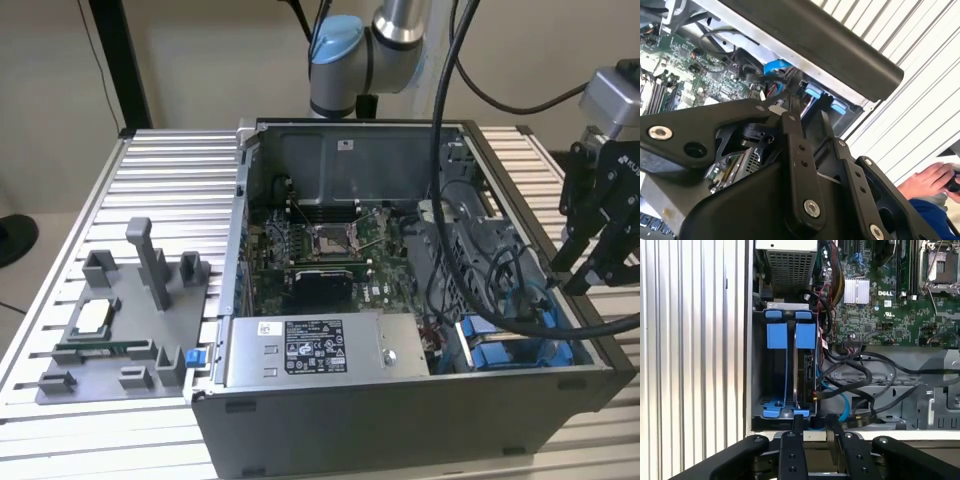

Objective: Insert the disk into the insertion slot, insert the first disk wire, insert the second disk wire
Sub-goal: 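Insert the first disk wire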

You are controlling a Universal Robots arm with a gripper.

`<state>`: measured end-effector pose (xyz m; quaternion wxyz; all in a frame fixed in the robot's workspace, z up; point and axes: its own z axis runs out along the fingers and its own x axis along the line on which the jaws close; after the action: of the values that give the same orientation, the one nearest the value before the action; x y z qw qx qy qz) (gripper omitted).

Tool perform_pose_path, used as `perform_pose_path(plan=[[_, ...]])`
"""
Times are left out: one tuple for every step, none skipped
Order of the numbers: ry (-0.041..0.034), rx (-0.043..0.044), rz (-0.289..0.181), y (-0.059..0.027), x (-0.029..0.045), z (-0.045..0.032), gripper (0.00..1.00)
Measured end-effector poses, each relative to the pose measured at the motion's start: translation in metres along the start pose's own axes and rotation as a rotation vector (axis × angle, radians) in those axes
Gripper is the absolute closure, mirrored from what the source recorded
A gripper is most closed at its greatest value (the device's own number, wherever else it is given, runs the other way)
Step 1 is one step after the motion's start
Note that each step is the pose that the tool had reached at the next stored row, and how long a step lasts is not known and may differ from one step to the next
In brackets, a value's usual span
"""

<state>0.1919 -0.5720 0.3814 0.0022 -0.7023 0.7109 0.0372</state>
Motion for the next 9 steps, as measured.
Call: perform_pose_path(plan=[[-0.0006, -0.0003, 0.000, -0.0020, 0.0000, 0.0009, 0.00], [-0.0012, -0.0009, 0.000, -0.0039, 0.0001, 0.0014, 0.00], [-0.0023, -0.0017, 0.000, -0.0058, 0.0001, 0.0020, 0.00], [-0.0036, -0.0027, 0.000, -0.0079, 0.0001, 0.0026, 0.00], [-0.0055, -0.0037, 0.000, -0.0097, 0.0001, 0.0031, 0.00], [-0.0075, -0.0051, 0.000, -0.0110, 0.0001, 0.0035, 0.00], [-0.0100, -0.0070, -0.001, -0.0120, 0.0001, 0.0037, 0.00], [-0.0130, -0.0094, -0.002, -0.0126, 0.0001, 0.0039, 0.00], [-0.0161, -0.0122, -0.003, -0.0129, 0.0001, 0.0042, 0.00]])
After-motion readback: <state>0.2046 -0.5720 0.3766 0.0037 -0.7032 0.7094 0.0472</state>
